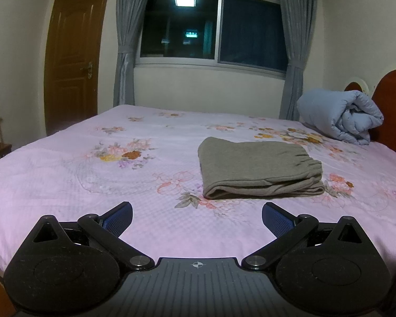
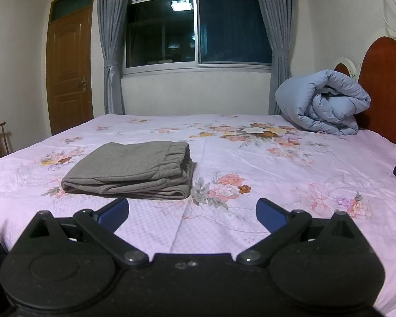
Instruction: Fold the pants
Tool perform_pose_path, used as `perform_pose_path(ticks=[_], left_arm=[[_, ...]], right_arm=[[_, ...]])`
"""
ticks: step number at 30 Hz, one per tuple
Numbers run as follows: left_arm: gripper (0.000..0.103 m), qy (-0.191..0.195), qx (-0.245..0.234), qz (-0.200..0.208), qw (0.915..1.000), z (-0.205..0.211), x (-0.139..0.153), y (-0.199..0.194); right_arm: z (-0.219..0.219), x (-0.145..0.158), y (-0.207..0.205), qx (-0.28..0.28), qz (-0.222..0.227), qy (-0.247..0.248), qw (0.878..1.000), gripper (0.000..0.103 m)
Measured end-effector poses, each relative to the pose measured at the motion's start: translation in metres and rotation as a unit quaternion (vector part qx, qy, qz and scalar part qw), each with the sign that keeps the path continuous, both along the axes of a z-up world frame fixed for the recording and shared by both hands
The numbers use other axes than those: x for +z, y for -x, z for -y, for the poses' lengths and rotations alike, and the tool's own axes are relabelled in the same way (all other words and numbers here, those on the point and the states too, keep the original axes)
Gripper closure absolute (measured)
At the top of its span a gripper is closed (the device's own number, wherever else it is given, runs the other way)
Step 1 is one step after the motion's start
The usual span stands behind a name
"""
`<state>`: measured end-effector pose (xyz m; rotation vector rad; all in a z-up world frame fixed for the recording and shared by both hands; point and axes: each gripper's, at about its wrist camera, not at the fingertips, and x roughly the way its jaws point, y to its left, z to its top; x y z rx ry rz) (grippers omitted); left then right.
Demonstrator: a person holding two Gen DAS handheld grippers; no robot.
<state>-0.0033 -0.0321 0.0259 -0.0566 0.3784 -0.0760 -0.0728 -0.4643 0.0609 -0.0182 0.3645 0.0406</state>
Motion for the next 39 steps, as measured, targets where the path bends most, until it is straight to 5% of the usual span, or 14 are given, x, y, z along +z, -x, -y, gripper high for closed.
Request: perform_pose_path(ticks=[39], left_arm=[[0.000,-0.004,-0.004,0.001,1.0000,0.0021,0.0007,0.0001]], right_arm=[[0.0004,-0.0004,-0.0001,-0.002,0.000,-0.004,1.000,0.006]])
